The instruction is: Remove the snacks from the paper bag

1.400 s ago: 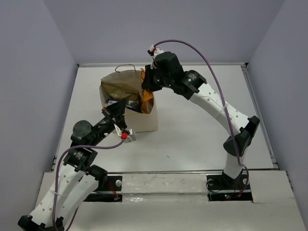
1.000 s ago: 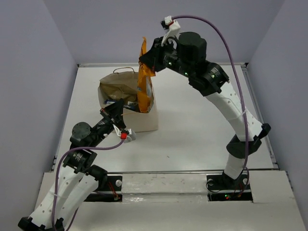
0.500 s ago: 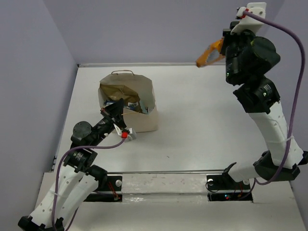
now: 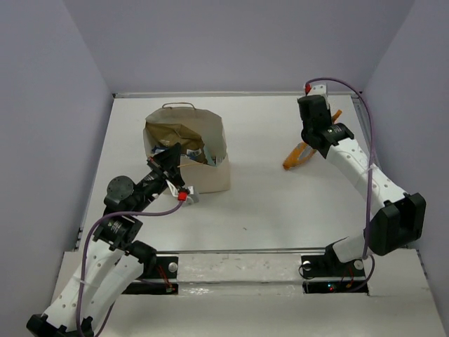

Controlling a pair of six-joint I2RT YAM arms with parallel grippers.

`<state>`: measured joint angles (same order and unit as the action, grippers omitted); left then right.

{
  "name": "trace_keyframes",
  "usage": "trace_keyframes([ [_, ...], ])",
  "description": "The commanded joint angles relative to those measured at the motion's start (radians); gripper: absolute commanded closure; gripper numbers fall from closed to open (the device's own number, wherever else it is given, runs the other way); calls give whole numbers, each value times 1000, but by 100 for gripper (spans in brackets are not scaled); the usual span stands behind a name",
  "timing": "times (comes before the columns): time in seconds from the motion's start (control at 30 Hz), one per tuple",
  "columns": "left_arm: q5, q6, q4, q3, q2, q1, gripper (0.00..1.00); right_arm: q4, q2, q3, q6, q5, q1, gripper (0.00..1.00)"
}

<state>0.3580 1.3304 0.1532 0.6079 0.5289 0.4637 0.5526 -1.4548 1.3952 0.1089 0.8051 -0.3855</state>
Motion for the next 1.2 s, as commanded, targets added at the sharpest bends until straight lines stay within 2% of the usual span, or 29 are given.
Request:
trace_keyframes([
  [0.0,-13,3,43,-2,-6,3,100,-42,39,-102,-158,-76,53,99],
  [0.1,-19,6,45,-10,-13,4,100,-71,-28,-131,-149,-147,62,99],
  [0.23,-22,10,45,-17,-23,3,100,-39,-108,-32,-227,-266,62,99],
  [0.33,-22,9,45,-19,-29,3,100,-37,-111,-21,-293,-147,77,99],
  [0.47,-27,-2,46,-22,-38,3,100,-39,-50,-183,-399,-221,277,98],
  [0.5,-28,-5,48,-25,-38,3,100,-39,-47,-214,-405,-227,308,91],
  [0.53,-28,-7,48,-26,-40,4,100,-45,-53,-240,-406,-228,330,79],
  [0.57,-27,-8,49,-30,-41,3,100,-48,-61,-272,-400,-230,345,60],
  [0.6,-21,-10,51,-30,-43,4,100,-48,-73,-277,-396,-244,355,30],
  [0.63,-18,-10,49,-30,-41,3,100,-42,-93,-266,-378,-259,355,19],
  [0.7,-11,-10,51,-30,-43,4,100,-7,-101,-224,-380,-296,355,0],
  [0.77,-10,-11,49,-28,-50,3,100,47,-72,-136,-371,-339,355,0],
  [0.83,-17,-10,46,-34,-59,3,100,63,-24,-72,-339,-316,268,0],
  [0.87,-21,-8,45,-34,-64,4,100,50,34,-36,-265,-310,216,0],
  [0.9,-24,-8,39,-36,-70,3,100,28,63,25,-221,-323,92,0],
  [0.93,-24,-11,36,-37,-81,3,100,-21,89,59,-178,-366,33,0],
  [1.0,-28,-16,28,-39,-95,3,100,-65,132,128,-124,-516,-53,2],
  [1.03,-31,-22,25,-42,-105,4,100,-104,136,186,-121,-708,-129,4],
  [1.13,-51,-27,11,-46,-116,3,100,-178,102,249,-52,-971,-272,9],
  [1.17,-57,-33,9,-48,-124,4,100,-183,79,269,-35,-1006,-350,11],
])
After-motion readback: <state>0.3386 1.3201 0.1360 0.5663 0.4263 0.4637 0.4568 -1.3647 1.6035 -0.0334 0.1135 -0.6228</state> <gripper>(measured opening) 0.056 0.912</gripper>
